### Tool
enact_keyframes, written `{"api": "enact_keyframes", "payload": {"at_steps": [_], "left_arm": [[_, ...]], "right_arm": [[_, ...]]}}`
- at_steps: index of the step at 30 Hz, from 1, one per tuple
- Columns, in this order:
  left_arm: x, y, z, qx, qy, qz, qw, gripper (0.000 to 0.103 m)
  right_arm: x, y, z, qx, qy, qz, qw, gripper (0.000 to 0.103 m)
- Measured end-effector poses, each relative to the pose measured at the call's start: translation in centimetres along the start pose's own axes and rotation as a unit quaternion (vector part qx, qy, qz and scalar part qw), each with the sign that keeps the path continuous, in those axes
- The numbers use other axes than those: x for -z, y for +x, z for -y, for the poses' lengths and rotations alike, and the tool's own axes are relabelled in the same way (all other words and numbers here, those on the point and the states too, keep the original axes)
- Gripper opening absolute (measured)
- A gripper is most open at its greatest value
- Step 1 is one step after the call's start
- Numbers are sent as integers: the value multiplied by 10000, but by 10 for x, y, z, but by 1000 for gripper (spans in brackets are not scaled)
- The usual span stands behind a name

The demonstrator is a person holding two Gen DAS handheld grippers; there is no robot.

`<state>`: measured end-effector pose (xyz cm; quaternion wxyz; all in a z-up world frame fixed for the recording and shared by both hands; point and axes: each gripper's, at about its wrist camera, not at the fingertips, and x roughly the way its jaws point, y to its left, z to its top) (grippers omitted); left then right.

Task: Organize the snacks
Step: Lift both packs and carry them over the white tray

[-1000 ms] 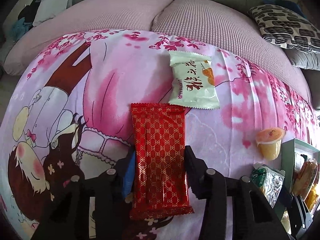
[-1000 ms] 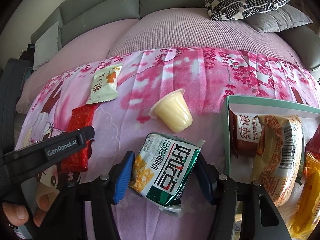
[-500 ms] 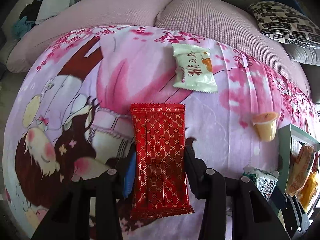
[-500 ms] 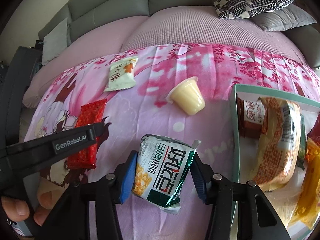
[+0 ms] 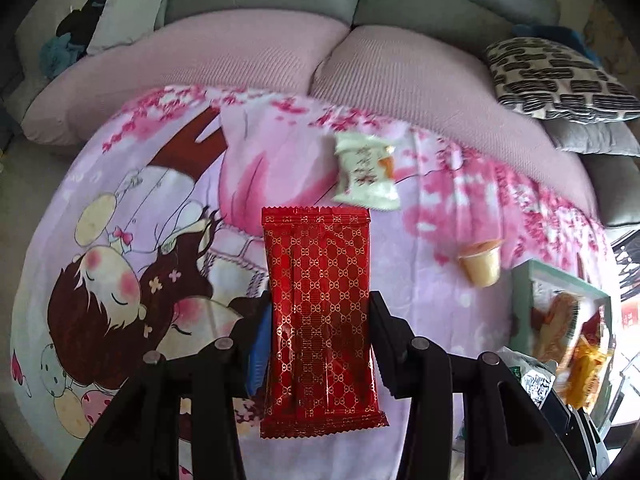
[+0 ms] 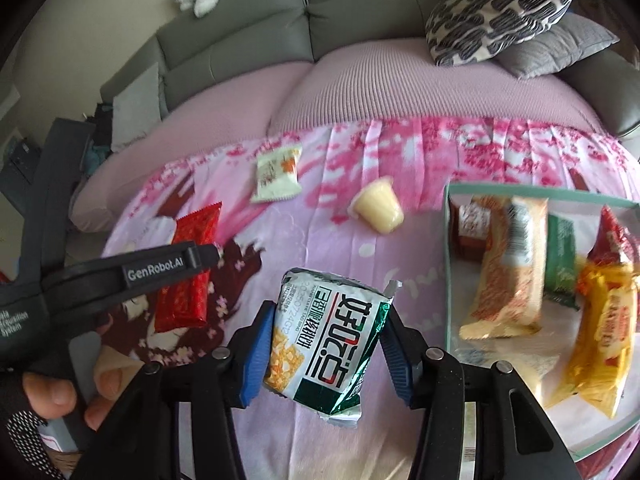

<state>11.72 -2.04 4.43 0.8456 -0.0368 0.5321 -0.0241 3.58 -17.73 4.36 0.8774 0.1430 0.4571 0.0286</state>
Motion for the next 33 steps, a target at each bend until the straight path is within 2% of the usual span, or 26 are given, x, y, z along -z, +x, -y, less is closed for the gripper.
{"api": "enact_keyframes", "payload": {"at_steps": [6, 12, 19, 28, 33], "left_arm": [[-1, -15, 24, 145, 190, 174, 9996, 46], [4, -27, 49, 170, 495, 316, 9981, 46], [13, -37, 81, 409, 872, 387, 9946, 46], [25, -45, 113, 687, 1224, 367, 9894, 46], [31, -51, 130, 747, 1452, 412, 9857, 46]], "right_arm": [[-6, -18, 10, 25, 57, 209, 9998, 54], [-11, -34, 40, 123, 411, 335, 9985, 54], [-20, -62, 80, 329, 854, 632, 9938, 54], [-23, -96, 133, 730, 1413, 966, 9825, 54], [-17, -111, 174, 1052, 1885, 1046, 9708, 54]]}}
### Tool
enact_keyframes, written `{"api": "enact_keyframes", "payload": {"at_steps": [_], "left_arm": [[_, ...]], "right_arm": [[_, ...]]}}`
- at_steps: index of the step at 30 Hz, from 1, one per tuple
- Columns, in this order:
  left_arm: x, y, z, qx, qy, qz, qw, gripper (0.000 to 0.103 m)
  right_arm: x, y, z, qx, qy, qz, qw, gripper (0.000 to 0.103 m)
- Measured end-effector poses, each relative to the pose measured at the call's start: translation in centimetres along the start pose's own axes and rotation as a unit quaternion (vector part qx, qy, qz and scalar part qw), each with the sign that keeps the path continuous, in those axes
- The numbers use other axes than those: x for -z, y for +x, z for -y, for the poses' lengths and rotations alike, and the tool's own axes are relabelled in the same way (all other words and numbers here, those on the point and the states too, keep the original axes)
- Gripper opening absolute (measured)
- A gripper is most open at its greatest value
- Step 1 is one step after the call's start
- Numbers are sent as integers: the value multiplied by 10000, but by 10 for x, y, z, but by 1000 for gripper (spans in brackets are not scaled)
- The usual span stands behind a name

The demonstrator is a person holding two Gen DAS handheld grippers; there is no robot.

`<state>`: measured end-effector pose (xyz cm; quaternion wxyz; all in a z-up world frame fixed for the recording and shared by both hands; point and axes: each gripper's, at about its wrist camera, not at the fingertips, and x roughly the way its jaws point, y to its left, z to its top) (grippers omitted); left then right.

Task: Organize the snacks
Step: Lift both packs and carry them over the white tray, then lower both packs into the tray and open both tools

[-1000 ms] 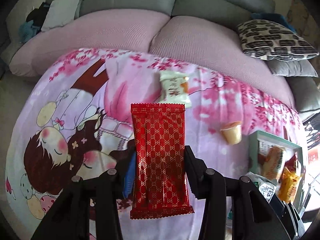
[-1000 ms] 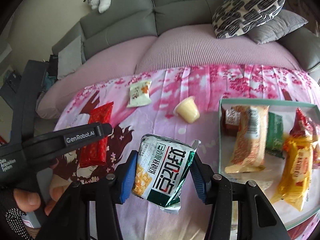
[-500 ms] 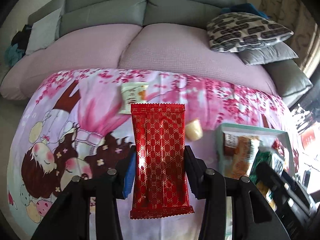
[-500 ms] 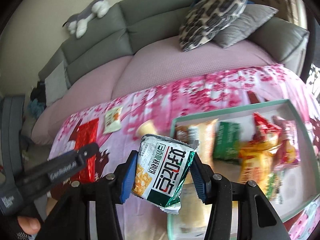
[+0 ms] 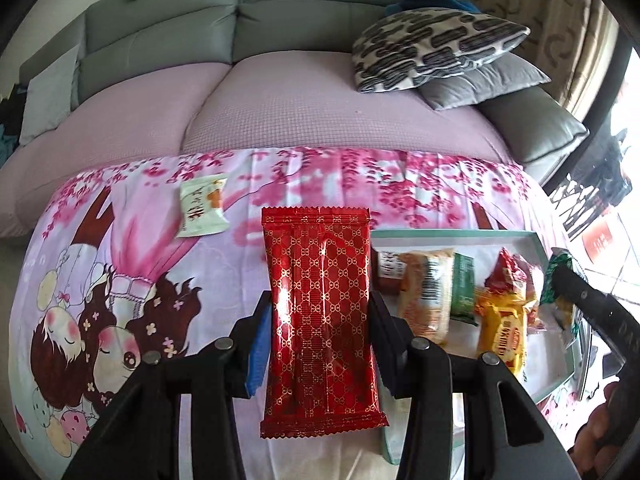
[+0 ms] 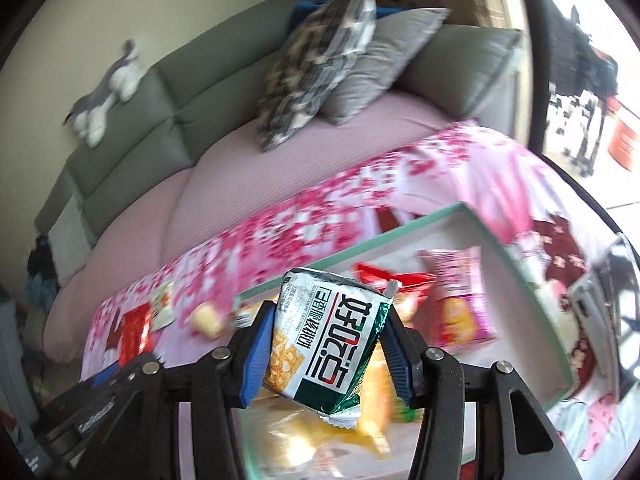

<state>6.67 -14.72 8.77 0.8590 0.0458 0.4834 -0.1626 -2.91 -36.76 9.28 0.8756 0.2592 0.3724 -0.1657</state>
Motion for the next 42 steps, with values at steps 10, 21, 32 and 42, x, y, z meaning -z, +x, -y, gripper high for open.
{"api": "enact_keyframes", "payload": {"at_steps": [10, 21, 32, 42], "left_arm": [[-6, 1, 61, 286, 533, -25, 9982, 46], [-21, 12, 129, 403, 1275, -123, 9909, 47], [-28, 31, 137, 272, 1206, -319, 9918, 47], [-33, 48, 147, 237, 1210, -487, 9912, 47]], "right_arm": [[-9, 2, 59, 577, 600, -93, 9965, 54], [-5, 10, 78, 686, 811, -282, 9939, 54], [-4, 17, 80, 687, 800, -396, 9936, 54], [-1, 26, 82, 723, 814, -543, 9926, 54]]}}
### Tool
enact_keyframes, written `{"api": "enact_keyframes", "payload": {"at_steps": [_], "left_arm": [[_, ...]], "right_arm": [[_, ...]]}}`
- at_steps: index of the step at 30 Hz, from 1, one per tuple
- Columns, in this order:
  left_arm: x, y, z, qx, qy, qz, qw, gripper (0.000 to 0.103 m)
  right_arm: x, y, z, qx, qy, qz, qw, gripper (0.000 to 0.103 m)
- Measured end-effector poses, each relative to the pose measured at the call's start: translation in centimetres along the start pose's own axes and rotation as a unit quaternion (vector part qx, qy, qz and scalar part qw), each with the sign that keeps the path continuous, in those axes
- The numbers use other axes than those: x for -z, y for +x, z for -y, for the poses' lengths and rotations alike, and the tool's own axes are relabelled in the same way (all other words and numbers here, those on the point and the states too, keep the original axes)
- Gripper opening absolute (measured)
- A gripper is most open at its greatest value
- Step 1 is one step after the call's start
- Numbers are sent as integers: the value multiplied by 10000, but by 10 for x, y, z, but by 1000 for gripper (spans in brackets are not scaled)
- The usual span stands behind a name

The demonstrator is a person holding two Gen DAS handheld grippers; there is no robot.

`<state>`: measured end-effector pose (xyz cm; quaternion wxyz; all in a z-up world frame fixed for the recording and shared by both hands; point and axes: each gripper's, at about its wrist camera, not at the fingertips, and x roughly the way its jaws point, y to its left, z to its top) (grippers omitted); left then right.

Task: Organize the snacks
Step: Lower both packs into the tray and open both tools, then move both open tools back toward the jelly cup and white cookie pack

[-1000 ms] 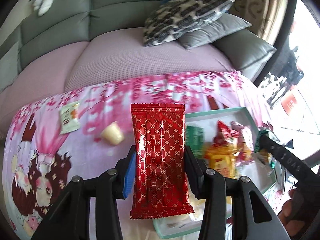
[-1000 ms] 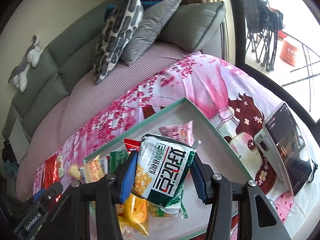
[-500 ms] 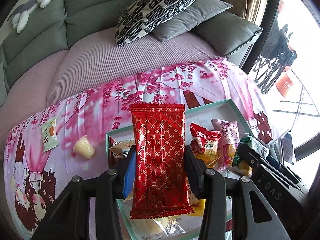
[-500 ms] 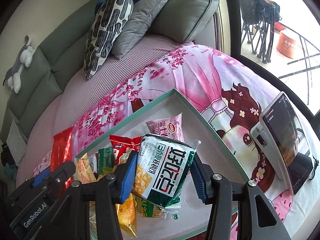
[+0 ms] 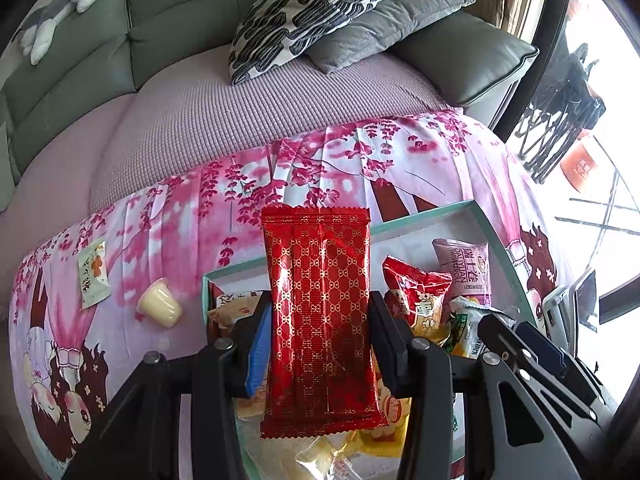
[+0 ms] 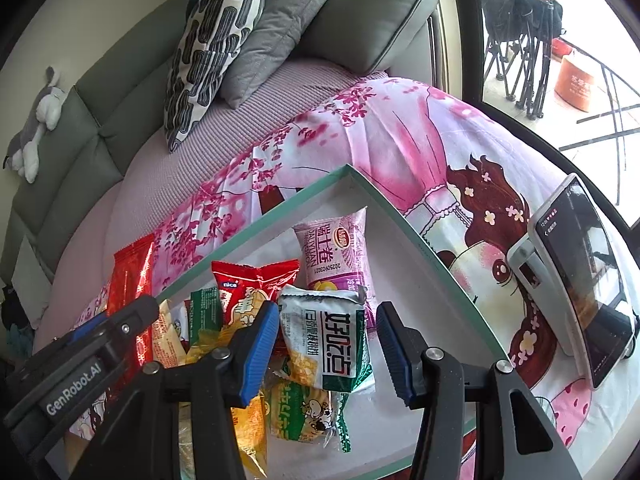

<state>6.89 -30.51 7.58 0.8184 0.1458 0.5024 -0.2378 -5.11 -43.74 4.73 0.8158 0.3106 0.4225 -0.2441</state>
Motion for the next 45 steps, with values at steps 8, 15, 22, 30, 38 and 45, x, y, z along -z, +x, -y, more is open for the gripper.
{"api": "enact_keyframes", "payload": {"at_steps": [8, 15, 22, 30, 38, 45], "left_arm": [[1, 10, 9, 28, 50, -156, 9999, 49], [-1, 2, 10, 88, 68, -65, 9999, 55], [3, -16, -7, -20, -254, 143, 9996, 56], [19, -22, -53, -567, -908, 303, 9938, 80], [43, -2, -89, -977, -1474, 85, 9842, 90], [55, 8, -99, -1187, -1597, 88, 9800, 101]], "right_arm": [[-1, 2, 6, 88, 111, -35, 9999, 54], [0, 4, 6, 101, 107, -56, 9999, 54], [0, 5, 0, 170, -61, -82, 9998, 65], [2, 5, -11, 221, -369, -50, 9991, 82], [2, 5, -18, 193, -560, 11, 9982, 101], [2, 2, -24, 171, -691, 86, 9974, 103]]}}
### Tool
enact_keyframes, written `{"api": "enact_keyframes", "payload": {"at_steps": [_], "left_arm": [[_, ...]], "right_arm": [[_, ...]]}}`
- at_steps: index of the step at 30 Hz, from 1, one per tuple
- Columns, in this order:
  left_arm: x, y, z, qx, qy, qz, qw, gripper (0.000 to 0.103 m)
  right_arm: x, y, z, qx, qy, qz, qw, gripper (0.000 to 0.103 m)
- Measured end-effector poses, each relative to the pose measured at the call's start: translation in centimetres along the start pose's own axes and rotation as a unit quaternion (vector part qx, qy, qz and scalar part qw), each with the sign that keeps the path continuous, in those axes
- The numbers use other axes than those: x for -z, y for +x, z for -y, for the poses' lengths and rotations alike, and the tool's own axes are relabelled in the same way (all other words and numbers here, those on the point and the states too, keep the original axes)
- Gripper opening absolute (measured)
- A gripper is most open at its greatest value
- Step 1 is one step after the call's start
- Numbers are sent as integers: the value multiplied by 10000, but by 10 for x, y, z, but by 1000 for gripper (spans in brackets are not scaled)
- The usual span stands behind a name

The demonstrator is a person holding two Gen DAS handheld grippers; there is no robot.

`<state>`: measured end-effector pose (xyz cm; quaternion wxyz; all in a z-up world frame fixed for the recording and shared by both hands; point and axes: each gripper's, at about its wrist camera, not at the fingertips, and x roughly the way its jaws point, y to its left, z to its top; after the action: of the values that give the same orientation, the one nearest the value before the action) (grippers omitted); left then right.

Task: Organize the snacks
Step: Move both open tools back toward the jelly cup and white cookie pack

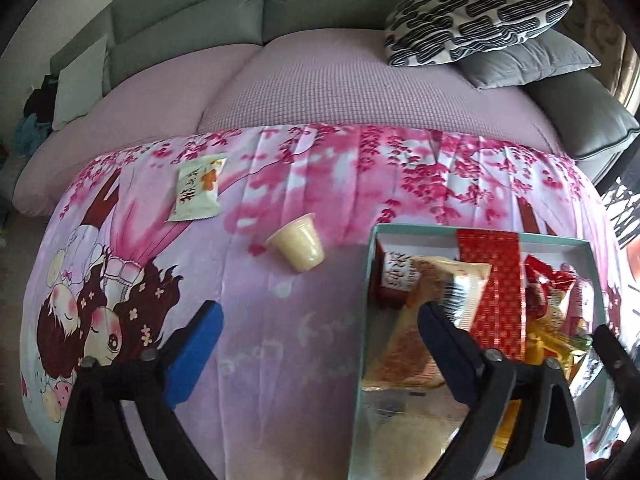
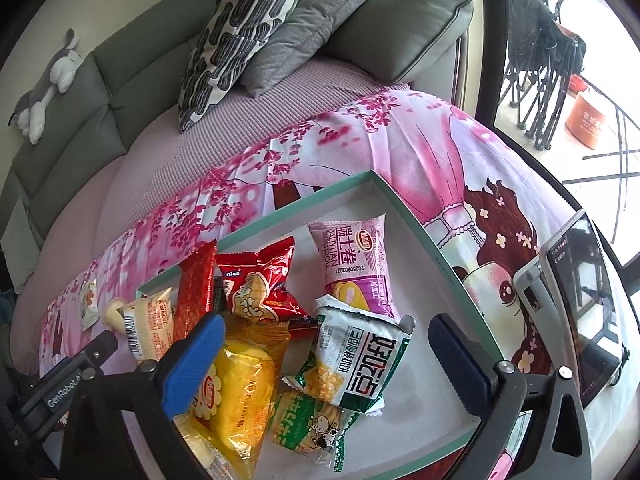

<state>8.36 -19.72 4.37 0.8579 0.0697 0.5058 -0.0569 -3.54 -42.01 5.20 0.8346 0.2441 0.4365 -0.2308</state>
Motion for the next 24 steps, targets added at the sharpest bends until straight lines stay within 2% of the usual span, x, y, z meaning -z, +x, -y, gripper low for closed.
{"api": "enact_keyframes", "payload": {"at_steps": [6, 10, 15, 24], "left_arm": [[7, 2, -9, 31, -87, -28, 10000, 101], [14, 2, -18, -9, -57, -14, 10000, 101], [24, 7, -34, -134, -87, -190, 9997, 101], [32, 7, -76, -361, -318, -280, 9985, 101]], "right_arm": [[-3, -14, -6, -78, -45, 303, 9995, 103], [-3, -16, -13, -142, -132, 316, 9993, 103], [1, -11, -22, -134, -294, 241, 9992, 103], [10, -17, -62, -492, -765, 291, 9954, 103]]}}
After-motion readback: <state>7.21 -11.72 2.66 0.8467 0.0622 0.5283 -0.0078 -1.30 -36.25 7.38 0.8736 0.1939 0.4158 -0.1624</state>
